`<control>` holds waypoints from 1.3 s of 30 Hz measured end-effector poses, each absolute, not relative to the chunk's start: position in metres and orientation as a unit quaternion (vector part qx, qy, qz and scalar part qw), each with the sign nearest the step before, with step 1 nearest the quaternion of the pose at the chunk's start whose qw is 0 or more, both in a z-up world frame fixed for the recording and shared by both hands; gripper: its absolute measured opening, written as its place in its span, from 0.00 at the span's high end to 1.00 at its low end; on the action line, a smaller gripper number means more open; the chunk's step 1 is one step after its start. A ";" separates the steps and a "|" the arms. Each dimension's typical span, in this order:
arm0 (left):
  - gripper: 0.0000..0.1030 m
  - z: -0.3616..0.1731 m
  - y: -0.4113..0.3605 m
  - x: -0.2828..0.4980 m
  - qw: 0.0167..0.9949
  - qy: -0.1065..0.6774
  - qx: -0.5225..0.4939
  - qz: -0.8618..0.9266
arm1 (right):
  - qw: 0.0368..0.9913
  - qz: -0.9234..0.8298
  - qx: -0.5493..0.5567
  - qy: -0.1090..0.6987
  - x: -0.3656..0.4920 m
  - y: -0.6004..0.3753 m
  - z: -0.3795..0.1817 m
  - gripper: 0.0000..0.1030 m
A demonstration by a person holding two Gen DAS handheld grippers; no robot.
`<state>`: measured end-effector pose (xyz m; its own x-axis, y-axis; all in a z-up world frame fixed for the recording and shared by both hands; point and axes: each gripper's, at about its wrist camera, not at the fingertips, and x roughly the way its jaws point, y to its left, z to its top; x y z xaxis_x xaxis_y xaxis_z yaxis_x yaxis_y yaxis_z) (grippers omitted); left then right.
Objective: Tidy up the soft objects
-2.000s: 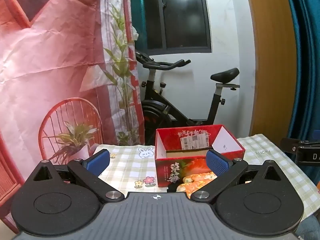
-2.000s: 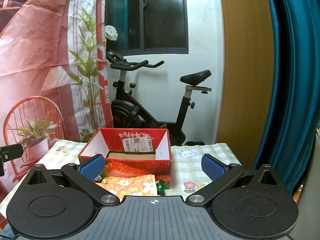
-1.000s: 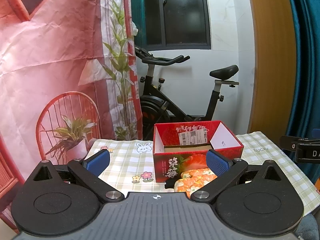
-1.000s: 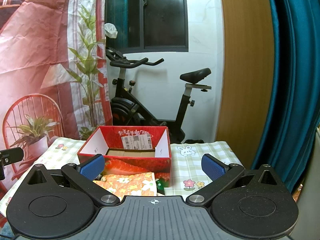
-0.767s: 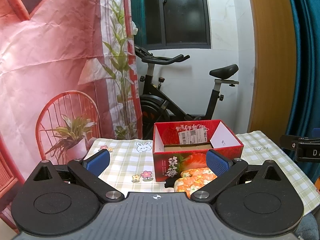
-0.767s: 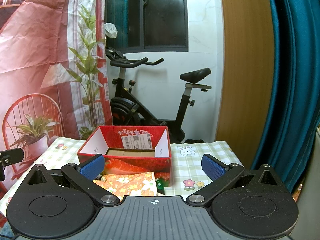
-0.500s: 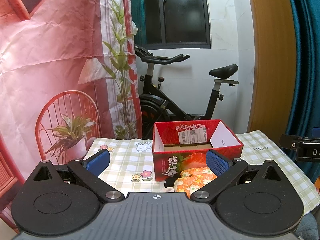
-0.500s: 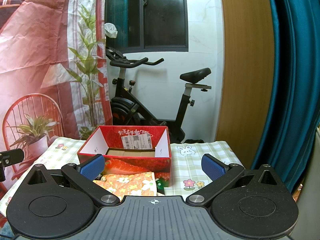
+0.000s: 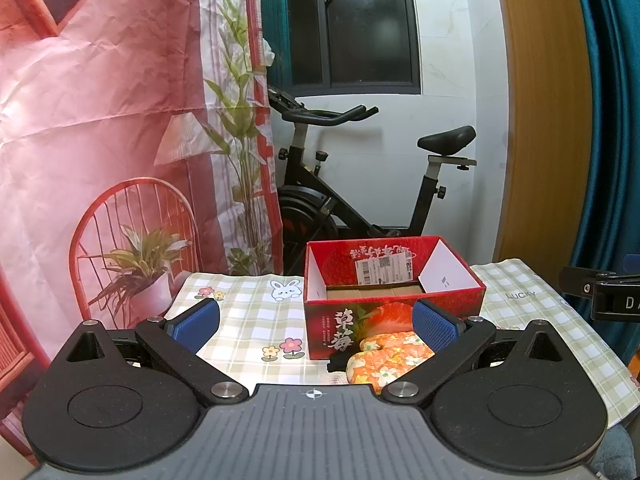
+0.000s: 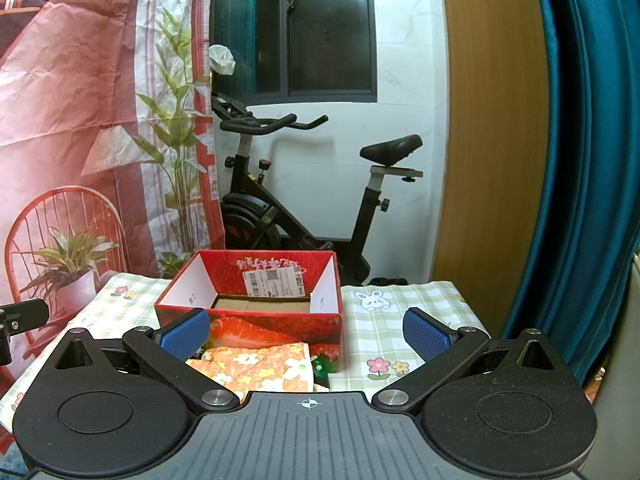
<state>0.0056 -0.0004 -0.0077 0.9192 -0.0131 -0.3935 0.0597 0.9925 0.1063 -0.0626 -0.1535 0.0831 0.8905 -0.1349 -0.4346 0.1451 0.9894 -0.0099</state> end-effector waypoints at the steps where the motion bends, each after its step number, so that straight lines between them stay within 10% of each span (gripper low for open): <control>1: 0.00 -0.008 0.000 0.006 0.978 0.201 0.058 -0.019 | 0.972 -0.072 0.011 0.223 -0.063 -0.153 0.083 0.00; 39: 0.00 -0.008 0.004 0.011 0.979 0.197 0.053 -0.025 | 0.973 -0.047 0.025 0.223 -0.061 -0.154 0.077 0.00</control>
